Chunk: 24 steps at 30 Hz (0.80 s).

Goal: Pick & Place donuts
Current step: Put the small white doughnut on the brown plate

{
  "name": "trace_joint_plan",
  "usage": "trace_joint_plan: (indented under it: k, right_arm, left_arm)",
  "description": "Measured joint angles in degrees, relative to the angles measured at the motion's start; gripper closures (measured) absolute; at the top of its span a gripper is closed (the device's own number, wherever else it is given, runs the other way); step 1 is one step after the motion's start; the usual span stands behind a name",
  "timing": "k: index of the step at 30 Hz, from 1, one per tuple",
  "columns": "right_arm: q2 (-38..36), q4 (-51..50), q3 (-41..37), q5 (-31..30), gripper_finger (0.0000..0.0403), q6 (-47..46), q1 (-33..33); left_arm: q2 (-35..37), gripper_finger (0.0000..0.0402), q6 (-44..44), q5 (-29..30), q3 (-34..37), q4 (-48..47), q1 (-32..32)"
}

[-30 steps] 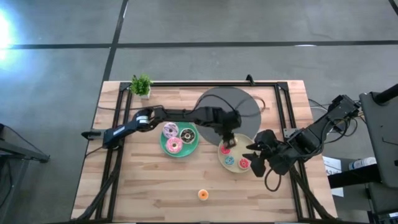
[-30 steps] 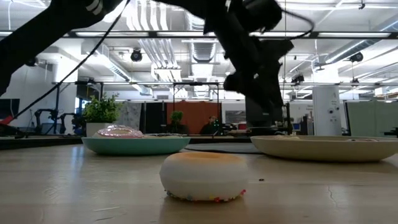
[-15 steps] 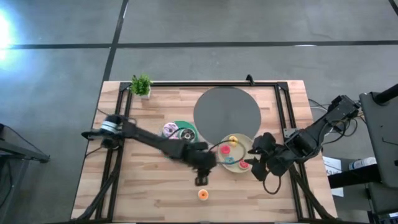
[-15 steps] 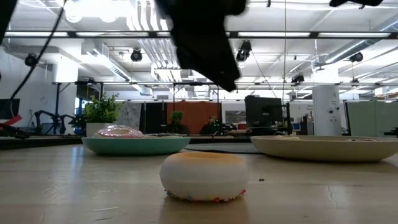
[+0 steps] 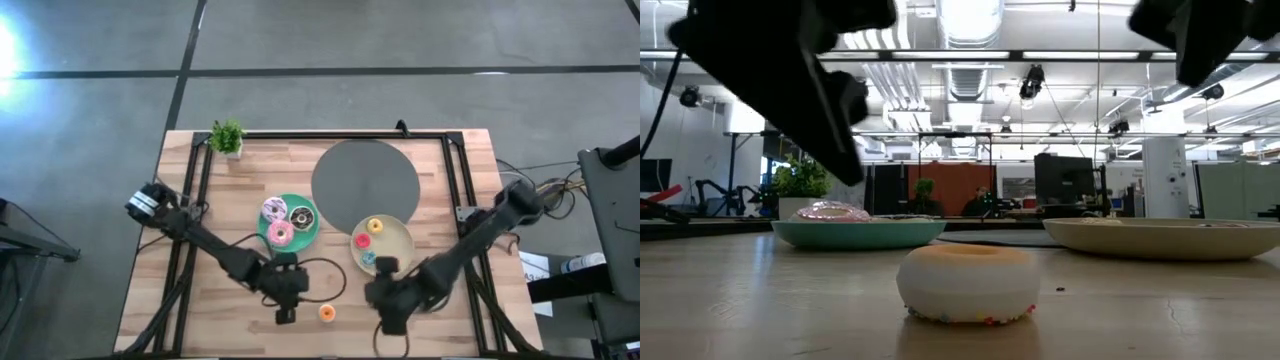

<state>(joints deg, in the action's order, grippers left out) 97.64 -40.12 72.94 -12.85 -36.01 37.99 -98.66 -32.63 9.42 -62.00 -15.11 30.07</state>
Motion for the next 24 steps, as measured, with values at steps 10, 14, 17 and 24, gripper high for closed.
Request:
trace_joint_plan:
  k: [10, 14, 17, 24]
  right_arm:
    - [19.3, 0.3, 17.4, -3.4, 0.0211, 19.5, 0.8]
    - [25.3, 1.2, 24.1, -3.8, 0.0224, 20.2, 0.8]
    - [29.3, 1.2, 28.0, -3.8, 0.0236, 19.9, 0.8]
    - [34.9, -1.9, 34.1, -6.1, 0.0256, 18.2, 0.6]
  left_arm:
    - [2.9, 0.0266, -4.7, 10.5, 0.5, -5.7, 4.5]
    - [4.6, 0.0266, -5.6, 13.1, 0.7, -7.4, 5.4]
    - [6.3, 0.0266, -6.3, 13.9, 1.4, -7.2, 6.2]
    - [10.3, 0.0266, -10.8, 16.7, 4.2, -7.0, 7.8]
